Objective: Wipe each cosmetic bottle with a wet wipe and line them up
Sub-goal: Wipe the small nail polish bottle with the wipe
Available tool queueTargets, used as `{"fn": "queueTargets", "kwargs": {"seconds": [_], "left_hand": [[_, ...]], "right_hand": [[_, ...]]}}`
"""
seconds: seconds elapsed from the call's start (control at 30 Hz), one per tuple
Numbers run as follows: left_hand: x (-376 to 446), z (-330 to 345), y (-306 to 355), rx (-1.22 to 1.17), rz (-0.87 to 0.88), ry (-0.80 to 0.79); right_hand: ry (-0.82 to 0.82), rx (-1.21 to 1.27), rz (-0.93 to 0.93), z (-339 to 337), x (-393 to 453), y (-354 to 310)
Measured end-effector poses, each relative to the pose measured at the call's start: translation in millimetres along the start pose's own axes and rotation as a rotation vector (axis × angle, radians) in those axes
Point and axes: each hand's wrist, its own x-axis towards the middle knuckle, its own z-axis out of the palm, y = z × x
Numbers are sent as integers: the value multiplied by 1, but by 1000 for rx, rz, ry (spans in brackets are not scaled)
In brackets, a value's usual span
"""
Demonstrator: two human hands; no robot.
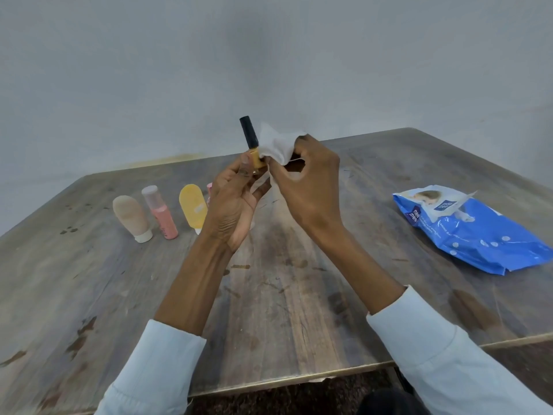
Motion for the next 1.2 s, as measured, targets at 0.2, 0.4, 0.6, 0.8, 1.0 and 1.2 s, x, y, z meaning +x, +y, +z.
{"fn": "queueTargets", "kwargs": {"seconds": [0.2,0.4,0.6,0.8,1.0,1.2], "left_hand": [[2,-6,-3,7,-16,11],[5,-5,-6,-46,-10,8],[5,-9,-5,-128,13,25],[6,-8,-5,-216,9,9],[8,-12,-8,-238,-10,20],[4,-5,-4,-165,5,27]], "right_hand": [[-41,-2,-113,6,-2,-7],[16,-20,-18,2,1,2],[-57,-23,-141,10,-5,-3],[-9,-9,-126,6,-6,-3],[-52,22,-158,14,-11,-9],[48,104,92,6,-6,-1]]}}
